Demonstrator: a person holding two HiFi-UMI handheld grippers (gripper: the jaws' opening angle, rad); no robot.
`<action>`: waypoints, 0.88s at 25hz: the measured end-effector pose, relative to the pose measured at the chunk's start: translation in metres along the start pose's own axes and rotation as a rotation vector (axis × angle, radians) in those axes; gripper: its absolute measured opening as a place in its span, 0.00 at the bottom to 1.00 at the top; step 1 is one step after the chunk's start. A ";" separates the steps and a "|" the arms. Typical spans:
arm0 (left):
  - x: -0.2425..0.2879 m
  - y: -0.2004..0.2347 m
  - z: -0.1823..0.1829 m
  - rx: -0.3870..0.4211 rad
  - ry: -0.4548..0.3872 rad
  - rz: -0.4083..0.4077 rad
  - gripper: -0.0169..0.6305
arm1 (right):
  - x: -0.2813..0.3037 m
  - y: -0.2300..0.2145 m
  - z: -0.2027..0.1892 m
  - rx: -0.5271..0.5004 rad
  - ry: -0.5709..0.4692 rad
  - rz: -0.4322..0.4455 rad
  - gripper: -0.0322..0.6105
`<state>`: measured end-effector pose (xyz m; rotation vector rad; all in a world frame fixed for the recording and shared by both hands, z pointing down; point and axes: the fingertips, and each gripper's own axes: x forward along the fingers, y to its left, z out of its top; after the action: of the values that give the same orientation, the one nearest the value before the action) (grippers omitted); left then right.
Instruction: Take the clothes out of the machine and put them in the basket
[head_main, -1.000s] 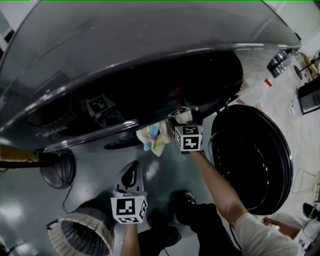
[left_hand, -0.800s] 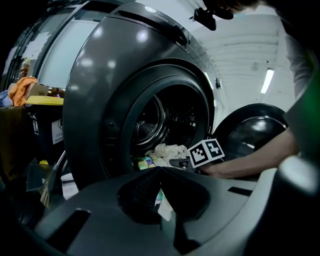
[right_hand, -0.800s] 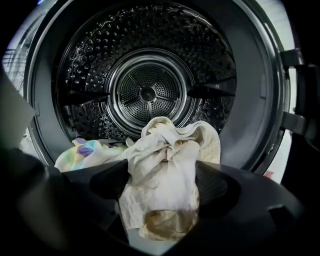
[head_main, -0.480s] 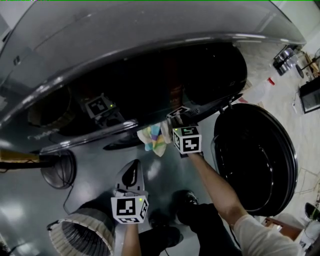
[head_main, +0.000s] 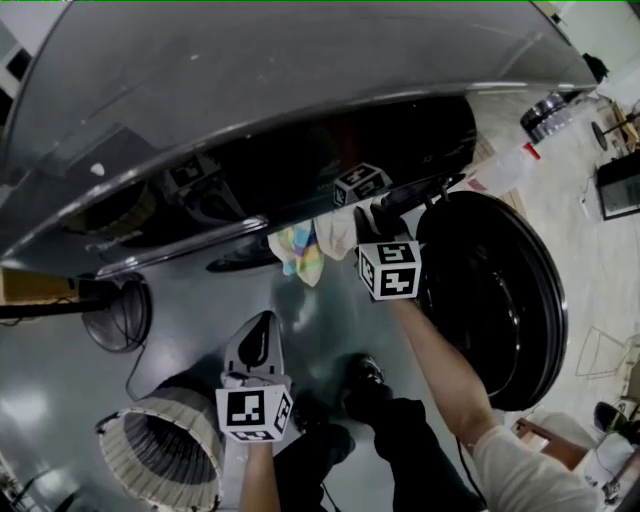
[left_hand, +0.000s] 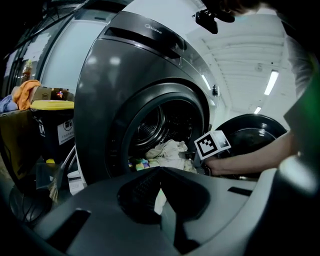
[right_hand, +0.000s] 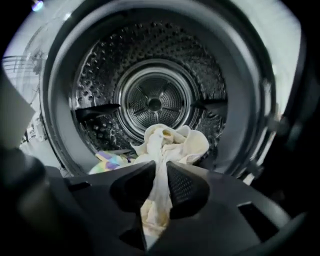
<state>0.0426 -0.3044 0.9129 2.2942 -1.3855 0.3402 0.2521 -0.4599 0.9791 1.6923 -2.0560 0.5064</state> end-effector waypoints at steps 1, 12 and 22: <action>-0.005 -0.006 0.006 -0.004 0.004 -0.003 0.05 | -0.011 -0.001 0.006 -0.007 -0.002 -0.002 0.18; -0.069 -0.059 0.087 -0.013 0.004 -0.016 0.05 | -0.145 0.013 0.079 -0.091 -0.067 0.002 0.18; -0.136 -0.082 0.158 -0.005 -0.004 0.046 0.05 | -0.258 0.029 0.137 -0.115 -0.069 0.036 0.18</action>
<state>0.0485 -0.2424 0.6975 2.2630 -1.4414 0.3461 0.2535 -0.3140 0.7242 1.6296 -2.1246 0.3387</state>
